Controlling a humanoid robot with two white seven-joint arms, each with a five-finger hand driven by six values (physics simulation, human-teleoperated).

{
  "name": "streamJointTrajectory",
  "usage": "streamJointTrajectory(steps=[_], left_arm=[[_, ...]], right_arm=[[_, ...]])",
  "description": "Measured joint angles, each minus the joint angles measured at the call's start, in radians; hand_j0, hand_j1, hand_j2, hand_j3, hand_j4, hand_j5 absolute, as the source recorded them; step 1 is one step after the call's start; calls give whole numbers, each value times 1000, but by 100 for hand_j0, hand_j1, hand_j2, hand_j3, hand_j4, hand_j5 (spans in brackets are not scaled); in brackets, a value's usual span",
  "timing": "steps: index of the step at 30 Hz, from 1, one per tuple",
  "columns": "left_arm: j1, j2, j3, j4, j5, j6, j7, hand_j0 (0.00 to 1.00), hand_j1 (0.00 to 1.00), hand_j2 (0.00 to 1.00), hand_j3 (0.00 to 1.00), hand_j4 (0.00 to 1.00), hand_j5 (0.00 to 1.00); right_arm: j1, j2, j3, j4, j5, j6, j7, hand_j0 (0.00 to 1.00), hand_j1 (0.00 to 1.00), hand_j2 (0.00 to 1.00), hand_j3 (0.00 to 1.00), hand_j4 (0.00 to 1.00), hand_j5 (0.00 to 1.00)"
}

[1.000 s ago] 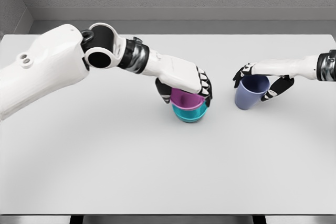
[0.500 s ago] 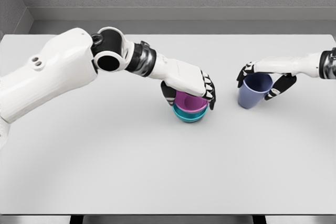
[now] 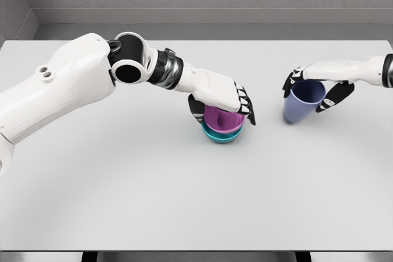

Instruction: Stacking bowl and cup with both arms

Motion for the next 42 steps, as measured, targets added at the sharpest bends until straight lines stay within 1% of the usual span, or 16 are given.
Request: streamJointTrajectory(steps=[8, 13, 17, 20, 21, 22, 24, 27, 28, 32, 33, 35, 37, 39, 40, 42], left_arm=[[-2, 2, 5, -2, 3, 0, 0, 100, 100, 100, 100, 100, 100], [5, 19, 37, -30, 11, 0, 0, 100, 100, 100, 100, 100, 100], [20, 69, 76, -81, 13, 0, 0, 100, 100, 100, 100, 100, 100], [32, 99, 108, -99, 13, 0, 0, 100, 100, 100, 100, 100, 100], [37, 105, 123, -103, 13, 0, 0, 100, 100, 100, 100, 100, 100], [54, 110, 142, -109, 12, -1, 0, 100, 100, 100, 100, 100, 100], [74, 133, 193, -139, 13, -1, 0, 100, 100, 100, 100, 100, 100], [129, 194, 276, -198, 38, -1, 0, 100, 100, 100, 100, 100, 100], [166, 216, 313, -209, 52, 3, 1, 100, 100, 100, 100, 100, 100], [294, 317, 500, -242, 57, -1, 0, 100, 100, 100, 100, 100, 100], [316, 340, 546, -250, 59, -2, 0, 100, 100, 100, 100, 100, 100], [376, 368, 631, -258, 73, -2, 0, 100, 100, 100, 100, 100, 100], [448, 382, 718, -259, 90, -2, 0, 100, 100, 100, 100, 100, 100], [557, 386, 804, -258, 99, -2, 0, 100, 100, 100, 100, 100, 100], [624, 385, 850, -257, 101, -2, -1, 100, 100, 100, 100, 100, 100], [704, 380, 946, -256, 104, -2, -1, 100, 100, 100, 100, 100, 100]], right_arm=[[-15, -19, -3, -29, -2, 0, 1, 59, 59, 59, 59, 59, 59], [-28, -26, -5, -43, -4, -1, 1, 59, 59, 59, 59, 59, 59], [-35, -30, -6, -57, -6, -1, 1, 59, 59, 59, 59, 59, 59], [-49, -31, -6, -61, -8, -2, 1, 59, 59, 59, 59, 59, 59], [-49, -31, -6, -61, -9, -2, 1, 59, 59, 59, 59, 59, 59], [-51, -30, -7, -62, -8, -2, 1, 59, 59, 59, 59, 59, 59], [-52, -29, -7, -63, -8, -2, 1, 59, 59, 59, 59, 59, 59], [-68, -29, -7, -69, -8, -2, 0, 59, 59, 59, 59, 59, 59], [-77, -29, -7, -72, -8, -2, 1, 59, 59, 59, 59, 59, 59], [-89, -29, -7, -90, -10, -2, 2, 59, 59, 59, 59, 59, 59], [-94, -29, -7, -93, -12, -2, 2, 59, 59, 59, 59, 59, 59], [-95, -28, -8, -100, -13, -2, 3, 59, 59, 59, 59, 59, 59], [-95, -28, -16, -112, -13, -2, 4, 59, 59, 59, 59, 59, 59], [-95, -28, -23, -123, -15, -2, 4, 59, 59, 59, 59, 59, 59], [-95, -28, -25, -126, -15, -2, 4, 59, 59, 59, 59, 59, 59], [-95, -28, -28, -131, -15, -7, 4, 59, 59, 59, 59, 59, 59]])
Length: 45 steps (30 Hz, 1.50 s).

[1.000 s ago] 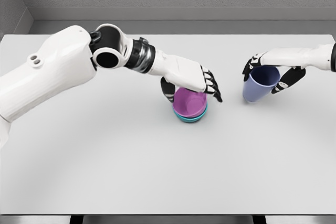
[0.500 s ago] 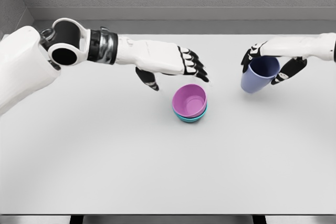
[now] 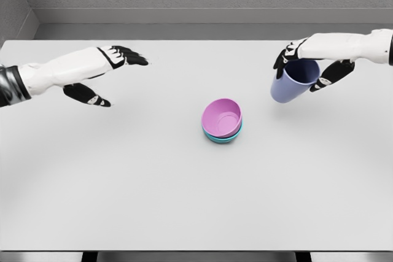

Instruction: Stacking bowl and cup with both arms

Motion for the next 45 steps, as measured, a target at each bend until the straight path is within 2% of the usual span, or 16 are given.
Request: streamJointTrajectory(steps=[1, 2, 4, 5, 9, 15, 23, 45], left_arm=[[37, -3, 46, 0, 1, 0, 0, 100, 100, 100, 100, 100, 100], [45, -14, 86, -1, 2, 1, 0, 100, 100, 100, 100, 100, 100], [141, -45, 172, 15, 2, 1, 0, 100, 100, 100, 100, 100, 100], [157, -56, 208, 31, 2, 1, 0, 100, 100, 100, 100, 100, 100], [209, -87, 300, 76, 4, 1, 0, 100, 100, 100, 100, 100, 100], [227, -145, 385, 110, 5, 2, 0, 100, 100, 100, 100, 100, 100], [233, -156, 413, 139, 2, 2, 0, 100, 100, 100, 100, 100, 100], [233, -159, 416, 146, -3, 2, 0, 100, 100, 100, 100, 100, 100]], right_arm=[[0, 0, -1, -1, 0, -1, 0, 59, 59, 59, 59, 59, 59], [-3, 1, -2, -2, 0, -3, 0, 59, 59, 59, 59, 59, 59], [-8, 4, -8, -5, 1, -5, 0, 59, 59, 59, 59, 59, 59], [-8, 5, -11, -10, 0, -5, 0, 59, 59, 59, 59, 59, 59], [-8, 9, -23, -41, 2, -6, 0, 59, 59, 59, 59, 59, 59], [-17, 13, -31, -72, -1, -6, 0, 59, 59, 59, 59, 59, 59], [-21, 15, -32, -98, -2, -6, 0, 59, 59, 59, 59, 59, 59], [-18, 53, -56, -249, -2, -7, 0, 59, 59, 59, 59, 59, 59]])
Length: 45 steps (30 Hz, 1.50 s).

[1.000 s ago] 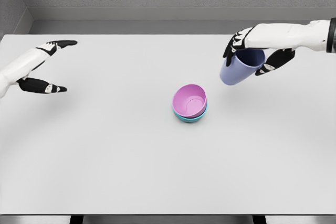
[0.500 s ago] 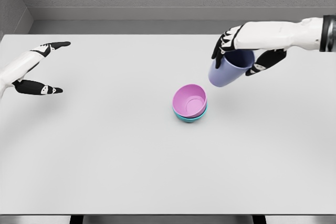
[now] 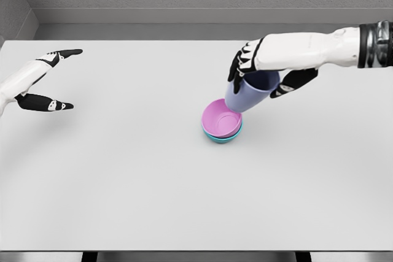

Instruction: Stacking bowl and cup with both arms

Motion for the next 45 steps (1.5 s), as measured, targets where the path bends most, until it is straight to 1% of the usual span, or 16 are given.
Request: streamJointTrajectory(steps=[7, 18, 27, 32, 45], left_arm=[[0, -9, 0, 1, -2, 0, 0, 100, 100, 100, 100, 100, 100], [-3, -14, -1, 16, -3, 0, 0, 100, 100, 100, 100, 100, 100], [-3, -16, -1, 16, -3, 0, 0, 100, 100, 100, 100, 100, 100], [-3, -19, -1, 16, -3, 0, 0, 100, 100, 100, 100, 100, 100], [-3, -21, -3, 15, -3, 0, 0, 100, 100, 100, 100, 100, 100]], right_arm=[[2, 10, 0, -32, 1, 0, 0, 59, 59, 59, 59, 59, 59], [8, 54, 5, -35, 10, 3, 0, 58, 58, 58, 58, 58, 58], [14, 88, 14, -11, 32, 8, 0, 58, 58, 58, 58, 58, 58], [28, 107, 16, 18, 50, 9, 0, 58, 58, 58, 58, 58, 58], [28, 113, 36, 31, 73, 9, 0, 58, 58, 58, 58, 58, 58]])
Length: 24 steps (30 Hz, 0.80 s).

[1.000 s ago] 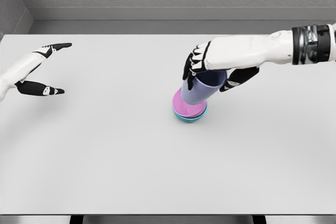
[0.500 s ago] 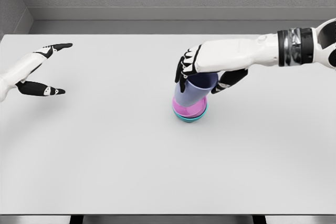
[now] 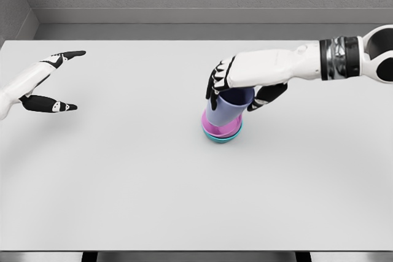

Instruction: Stacking bowl and cup with both arms

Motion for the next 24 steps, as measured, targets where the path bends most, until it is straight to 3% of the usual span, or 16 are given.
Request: streamJointTrajectory(steps=[24], left_arm=[[0, -8, -1, -5, 0, 0, 0, 100, 100, 100, 100, 100, 100]], right_arm=[[0, 40, 26, 20, 27, 3, 0, 58, 58, 58, 58, 58, 58]])
